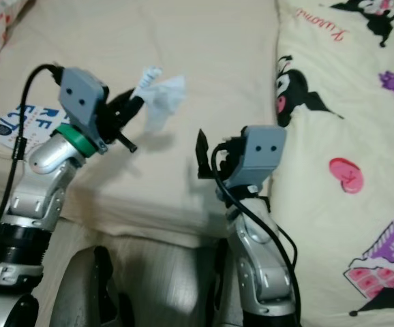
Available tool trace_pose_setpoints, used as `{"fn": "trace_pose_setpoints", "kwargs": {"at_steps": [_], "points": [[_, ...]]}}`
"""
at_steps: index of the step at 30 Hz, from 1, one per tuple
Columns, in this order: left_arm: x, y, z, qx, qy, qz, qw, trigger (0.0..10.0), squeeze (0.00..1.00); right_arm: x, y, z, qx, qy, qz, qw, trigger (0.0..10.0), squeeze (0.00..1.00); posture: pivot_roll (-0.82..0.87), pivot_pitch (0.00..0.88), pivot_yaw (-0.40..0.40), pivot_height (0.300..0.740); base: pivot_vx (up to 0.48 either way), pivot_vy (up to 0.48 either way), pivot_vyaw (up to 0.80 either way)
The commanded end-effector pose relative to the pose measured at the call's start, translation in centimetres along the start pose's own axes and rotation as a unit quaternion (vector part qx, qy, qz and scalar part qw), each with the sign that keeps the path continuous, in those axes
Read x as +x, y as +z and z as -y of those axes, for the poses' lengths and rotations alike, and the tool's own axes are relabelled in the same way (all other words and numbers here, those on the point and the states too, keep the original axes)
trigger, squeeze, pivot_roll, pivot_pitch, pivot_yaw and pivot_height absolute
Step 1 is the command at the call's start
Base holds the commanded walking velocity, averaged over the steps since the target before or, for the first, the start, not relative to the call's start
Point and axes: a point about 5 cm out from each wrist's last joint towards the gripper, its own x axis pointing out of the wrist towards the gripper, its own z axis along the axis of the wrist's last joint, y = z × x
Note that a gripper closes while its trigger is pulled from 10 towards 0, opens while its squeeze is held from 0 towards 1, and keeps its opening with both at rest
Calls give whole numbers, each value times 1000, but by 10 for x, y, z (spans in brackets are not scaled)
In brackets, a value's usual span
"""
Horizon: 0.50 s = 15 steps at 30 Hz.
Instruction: Clean up the room
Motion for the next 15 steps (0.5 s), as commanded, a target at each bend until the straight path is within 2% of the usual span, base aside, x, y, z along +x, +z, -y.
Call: {"fn": "trace_pose_setpoints", "kwargs": {"at_steps": [1,2,3,6,11,15], "points": [[-10,-6,-6,-8,33,-19,999,10000,0,-4,-7,6,-7,-19,-9,1000,10000,0,-83,135,92,539,0,0,0],[-18,-12,-11,0,59,-30,998,10000,0,-4,-11,12,-12,-39,-12,999,10000,0,-82,119,83,544,0,0,0],[-18,-12,-11,0,59,-30,998,10000,0,-4,-11,12,-12,-39,-12,999,10000,0,-82,119,83,544,0,0,0],[-38,-21,-18,8,107,-69,992,10000,0,-3,-15,27,-18,-79,-9,997,10000,0,-76,100,73,558,0,0,0],[-45,-20,-21,14,131,-83,988,10000,0,3,-15,36,-27,-91,-2,996,10000,0,-64,75,51,573,0,0,0],[-50,-25,-28,30,155,-96,983,10000,0,9,-16,35,-30,-83,2,996,10000,0,-58,71,42,592,0,0,0]]}}
